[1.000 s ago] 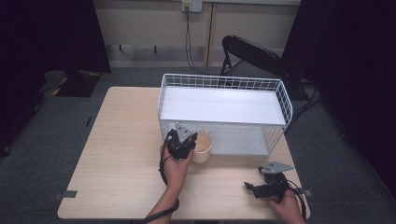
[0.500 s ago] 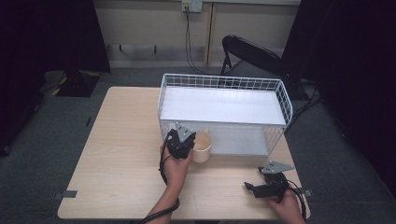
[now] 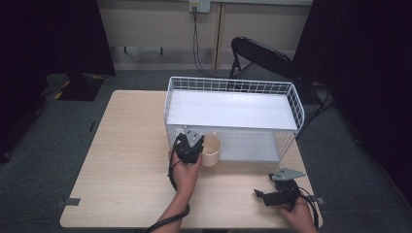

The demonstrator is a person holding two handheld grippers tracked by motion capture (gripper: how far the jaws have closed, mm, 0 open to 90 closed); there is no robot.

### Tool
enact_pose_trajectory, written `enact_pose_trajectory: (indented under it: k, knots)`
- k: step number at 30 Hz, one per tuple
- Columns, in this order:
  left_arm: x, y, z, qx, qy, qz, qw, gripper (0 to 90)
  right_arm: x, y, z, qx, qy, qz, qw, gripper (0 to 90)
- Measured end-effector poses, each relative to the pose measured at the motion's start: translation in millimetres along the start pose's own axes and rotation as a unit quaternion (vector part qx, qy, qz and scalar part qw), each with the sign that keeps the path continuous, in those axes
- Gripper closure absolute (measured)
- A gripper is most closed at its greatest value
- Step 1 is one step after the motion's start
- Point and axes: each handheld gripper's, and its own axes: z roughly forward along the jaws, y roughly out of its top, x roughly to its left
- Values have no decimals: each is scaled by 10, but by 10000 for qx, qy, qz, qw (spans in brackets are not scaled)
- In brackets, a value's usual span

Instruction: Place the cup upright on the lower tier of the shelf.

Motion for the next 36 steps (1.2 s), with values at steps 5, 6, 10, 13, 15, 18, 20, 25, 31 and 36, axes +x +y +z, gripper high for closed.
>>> enact_pose_trajectory:
  k: [5, 6, 10, 13, 15, 18, 20, 25, 31, 36]
  knots:
    - [14, -5, -16, -30, -41, 5, 10000, 801, 0, 0, 0, -1, 0, -1, 10000, 122]
    - [15, -5, -13, -25, -38, -20, 10000, 771, 0, 0, 0, 0, -1, 0, 10000, 122]
    - [20, -11, -26, -59, -59, -32, 10000, 701, 0, 0, 0, -1, -1, 0, 10000, 122]
    - [11, -4, -34, -27, -108, -56, 9999, 661, 0, 0, 0, -1, -1, -1, 10000, 122]
    - [10, 5, -48, -26, -123, -84, 9999, 632, 0, 0, 0, -1, -1, -1, 10000, 122]
    - [6, 29, -76, -12, -227, -141, 9996, 591, 0, 0, 0, -1, -1, -1, 10000, 122]
    - [7, 42, -96, 12, -259, -137, 9996, 551, 0, 0, 0, 0, 0, 0, 10000, 122]
    - [32, 55, -173, 64, -400, -153, 9991, 475, 0, 0, 0, 0, 0, 0, 10000, 122]
    - [30, 62, -271, 36, -588, -95, 9982, 430, 0, 0, 0, -1, -1, 0, 10000, 122]
    - [21, 87, -348, 15, -748, -54, 9972, 411, 0, 0, 0, -1, -1, -1, 10000, 122]
